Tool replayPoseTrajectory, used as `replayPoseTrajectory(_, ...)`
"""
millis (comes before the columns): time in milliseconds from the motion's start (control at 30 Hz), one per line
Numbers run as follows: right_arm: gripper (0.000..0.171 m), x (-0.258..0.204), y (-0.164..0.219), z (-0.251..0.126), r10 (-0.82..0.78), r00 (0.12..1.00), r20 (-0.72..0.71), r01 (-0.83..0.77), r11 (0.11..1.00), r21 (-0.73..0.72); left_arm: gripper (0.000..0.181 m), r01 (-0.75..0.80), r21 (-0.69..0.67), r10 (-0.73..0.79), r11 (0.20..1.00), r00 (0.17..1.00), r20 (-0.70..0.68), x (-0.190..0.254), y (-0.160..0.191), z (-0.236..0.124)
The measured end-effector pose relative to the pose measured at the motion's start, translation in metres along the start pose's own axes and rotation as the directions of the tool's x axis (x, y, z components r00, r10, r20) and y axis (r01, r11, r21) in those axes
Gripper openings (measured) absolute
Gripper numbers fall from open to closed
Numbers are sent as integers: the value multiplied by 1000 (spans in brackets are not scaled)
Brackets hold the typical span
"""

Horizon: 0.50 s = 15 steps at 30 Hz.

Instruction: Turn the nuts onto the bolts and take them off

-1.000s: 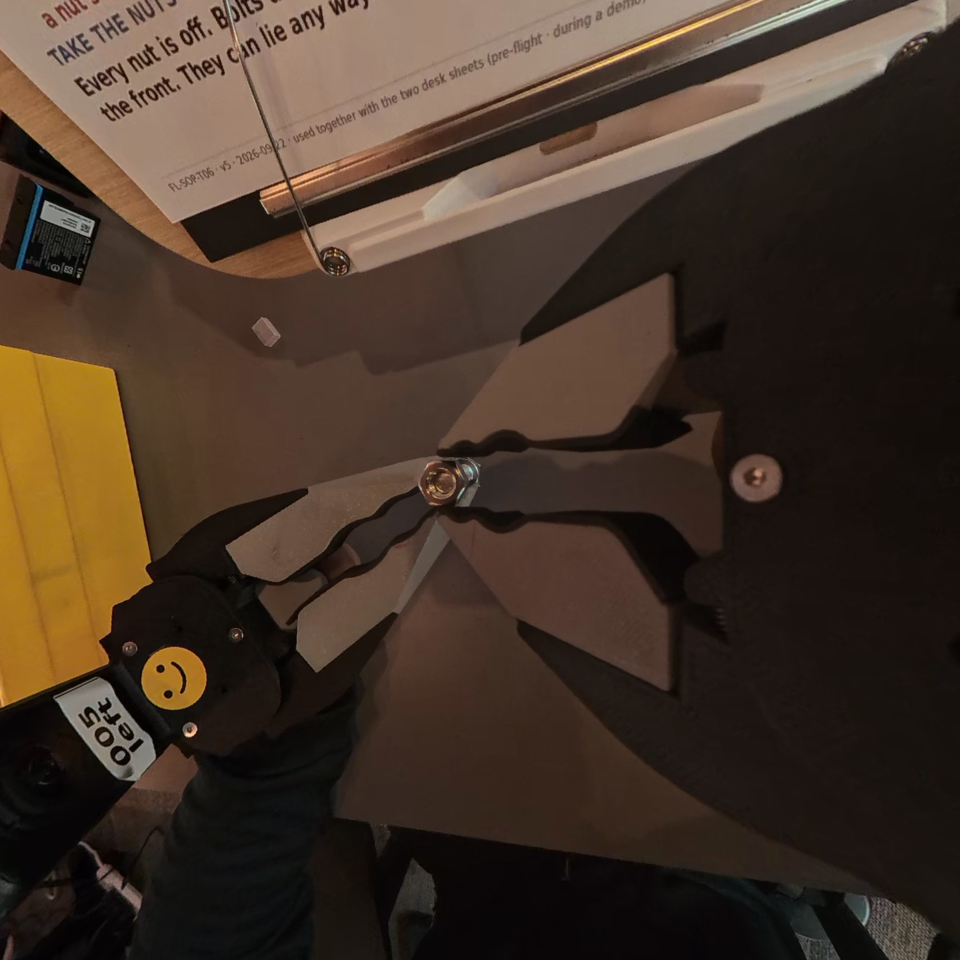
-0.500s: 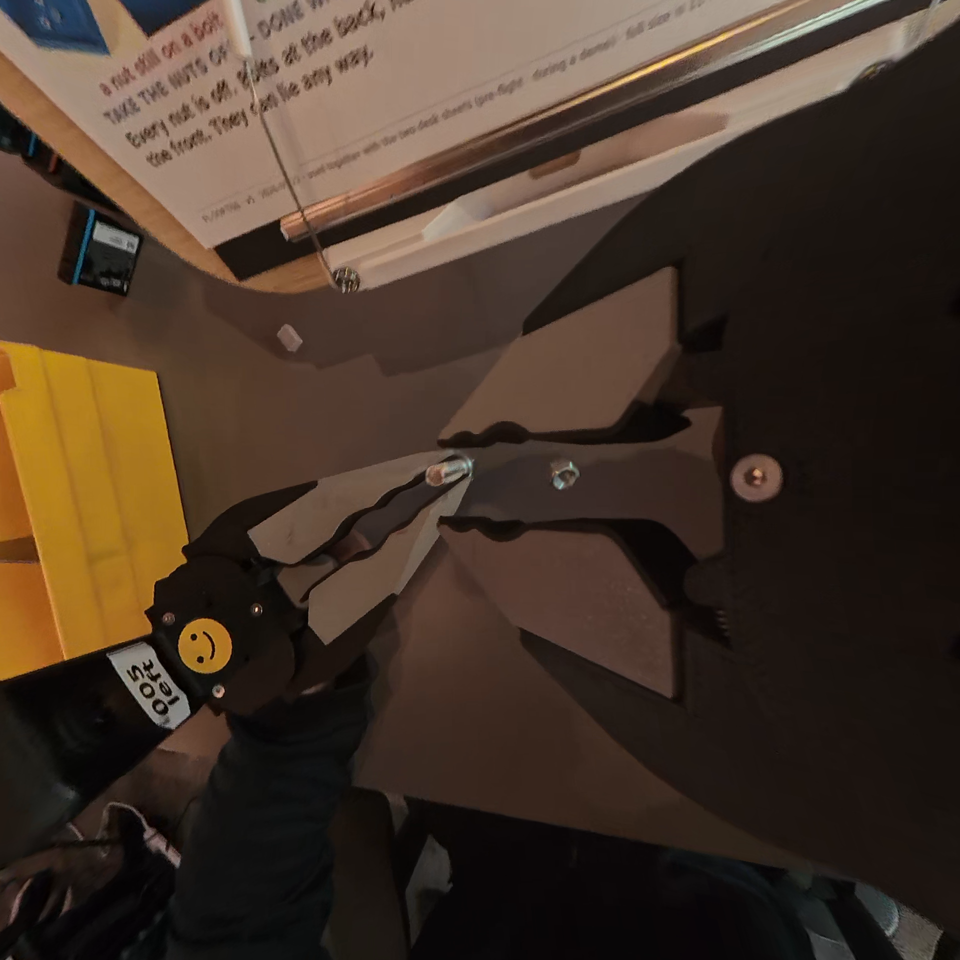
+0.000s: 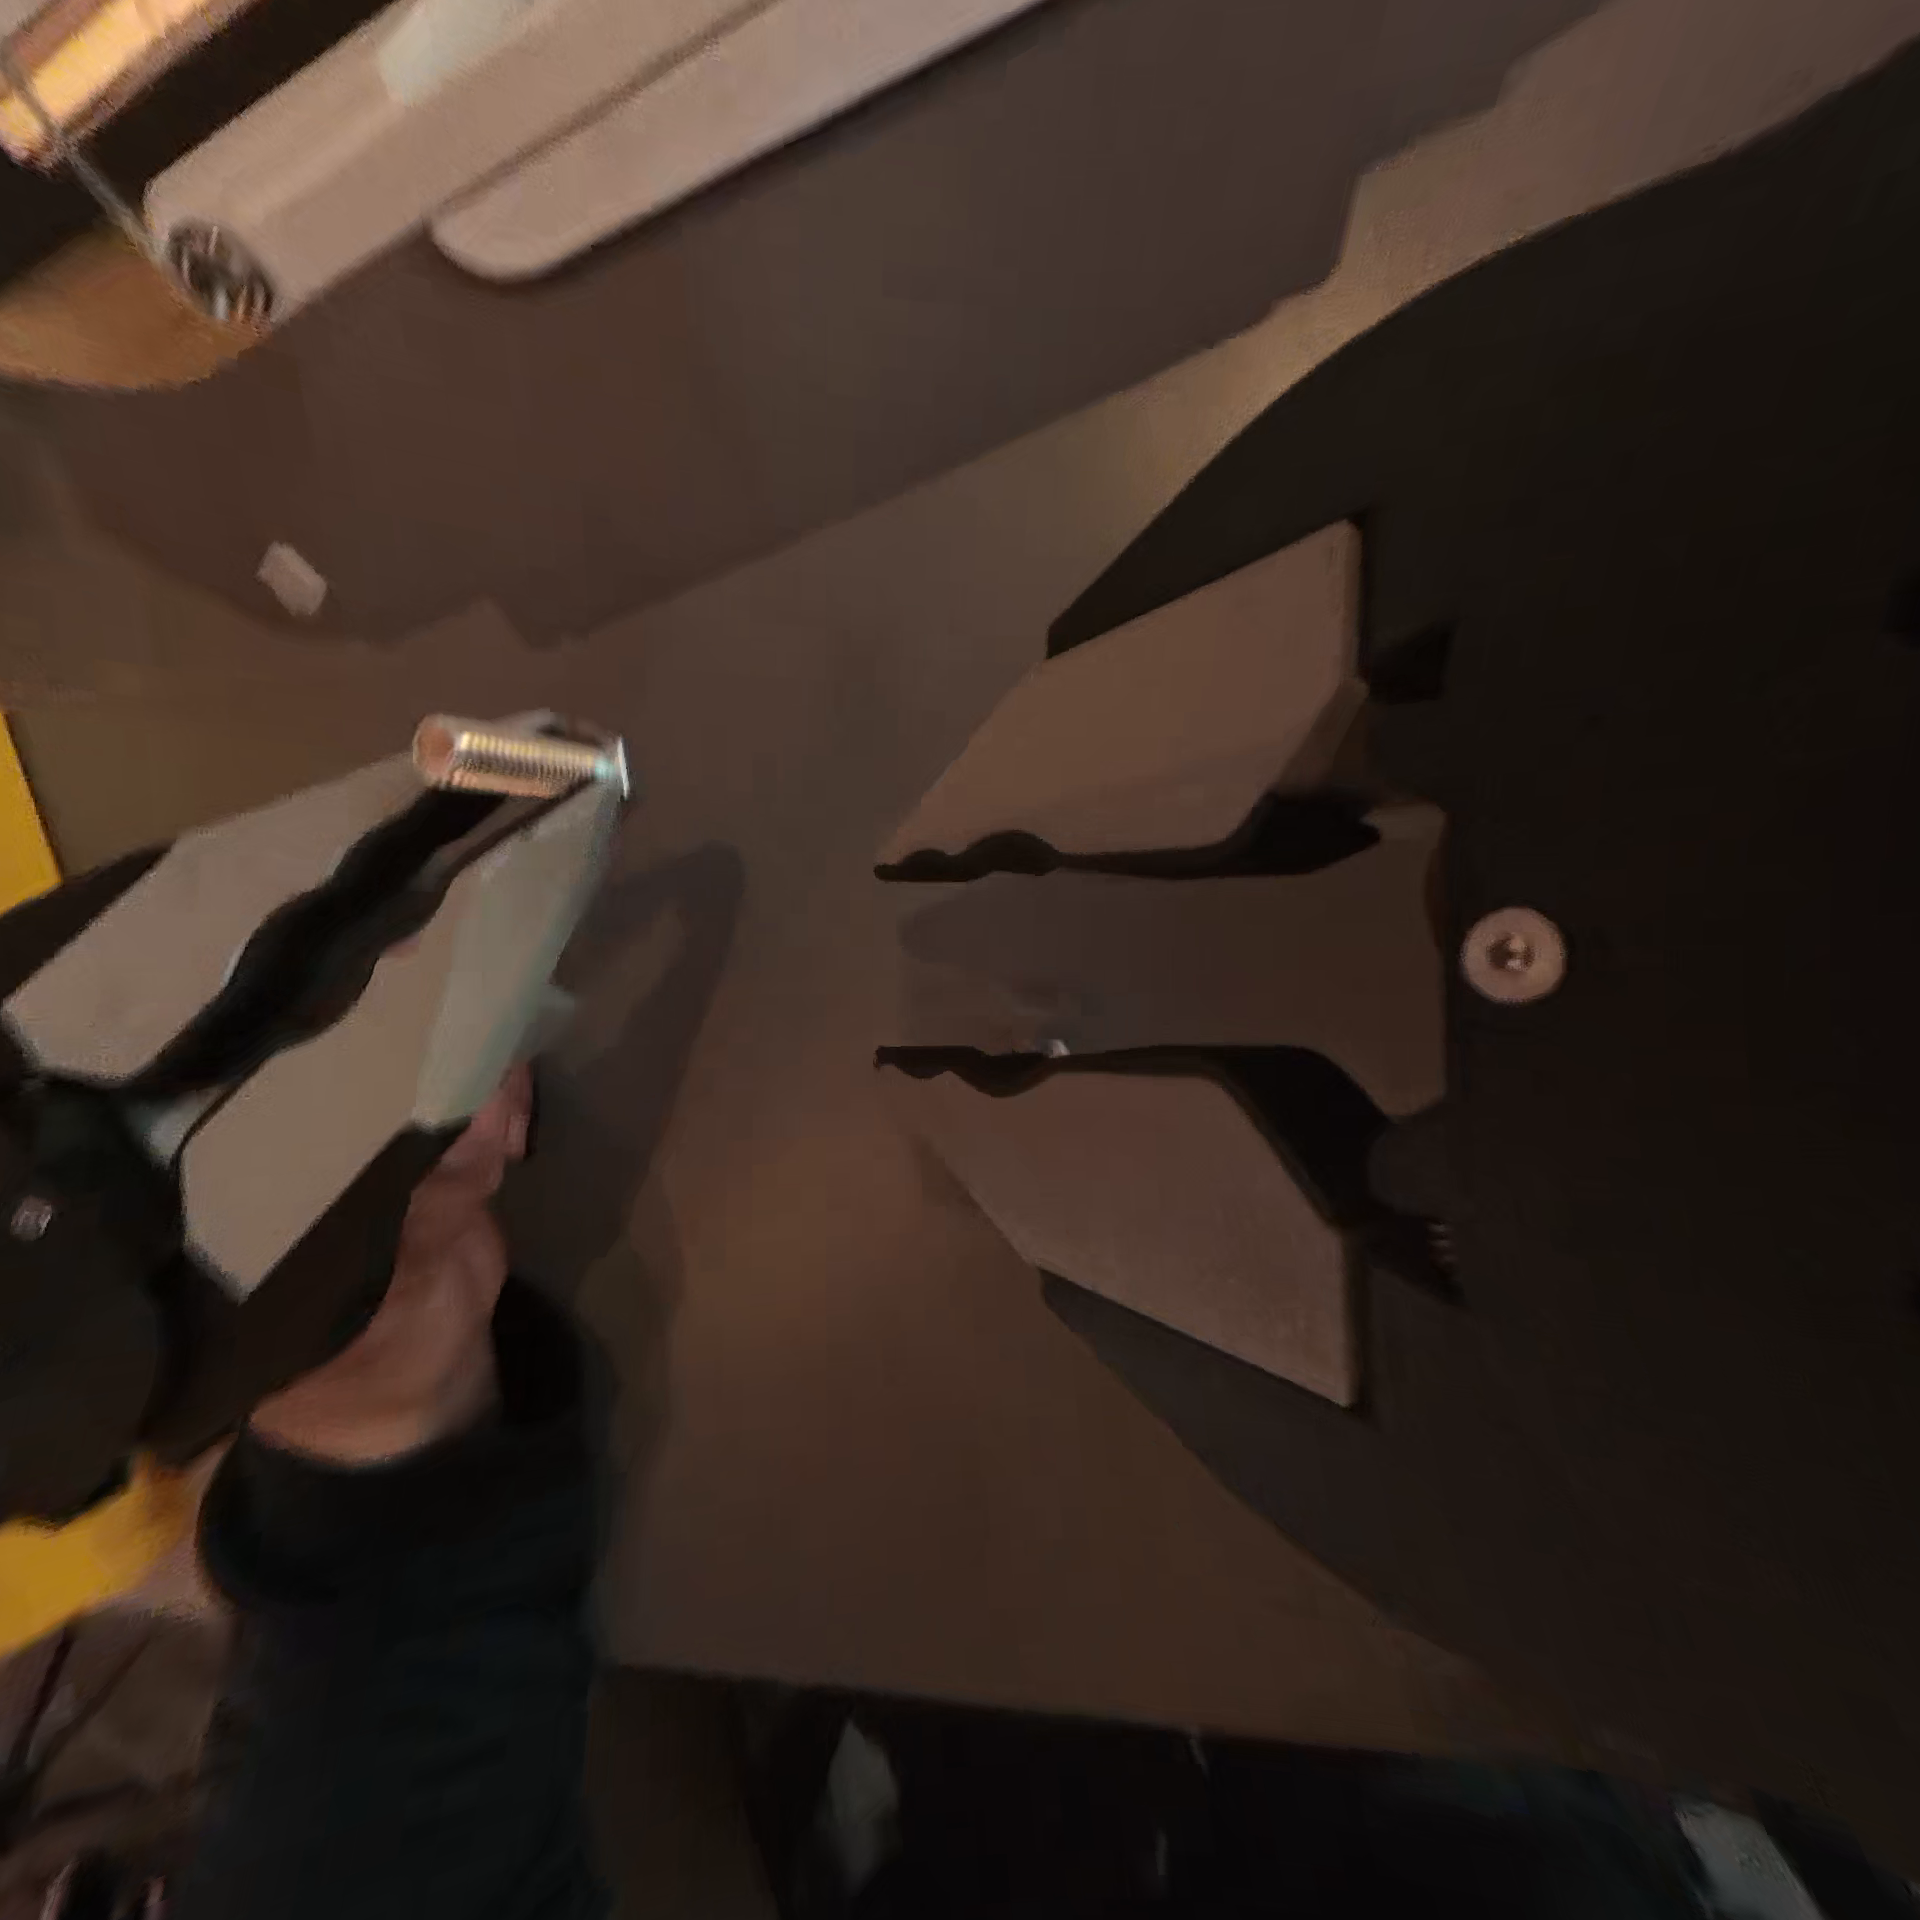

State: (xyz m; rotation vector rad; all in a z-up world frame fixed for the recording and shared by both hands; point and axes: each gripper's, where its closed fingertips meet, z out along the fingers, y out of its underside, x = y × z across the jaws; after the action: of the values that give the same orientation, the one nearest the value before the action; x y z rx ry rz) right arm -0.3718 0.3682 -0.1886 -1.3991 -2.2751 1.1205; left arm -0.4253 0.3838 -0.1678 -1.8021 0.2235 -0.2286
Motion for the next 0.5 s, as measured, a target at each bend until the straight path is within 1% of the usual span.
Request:
replayPoseTrajectory(33,30,6,0,2,3,997,-71,-1,999,34,7,-5,5,5,1000,1000,-14,2,-1,0)
replayPoseTrajectory(67,31,8,-5,3,18,995,-94,-9,996,88,7,-14,7,14,1000,1000,-26,5,-1,0)
replayPoseTrajectory(133,33,3,-20,0,73,996,-46,-62,976,207,7,-37,-6,37,999,995,-94,16,1,2)
replayPoseTrajectory(233,34,-4,-40,-8,114,993,31,-118,937,328,7,-78,-20,73,997,978,-194,36,4,2)
replayPoseTrajectory(267,31,-5,-42,-8,115,993,38,-121,932,341,7,-87,-35,78,996,974,-214,40,7,3)
replayPoseTrajectory(400,18,-8,-39,1,91,996,24,-94,942,321,7,-158,-61,135,986,950,-281,56,14,4)
replayPoseTrajectory(467,1,-9,-38,2,90,995,35,-96,942,321,7,-180,-91,144,979,938,-315,62,19,3)
replayPoseTrajectory(500,0,-8,-36,2,90,996,27,-94,943,320,8,-185,-122,138,975,937,-322,62,24,4)
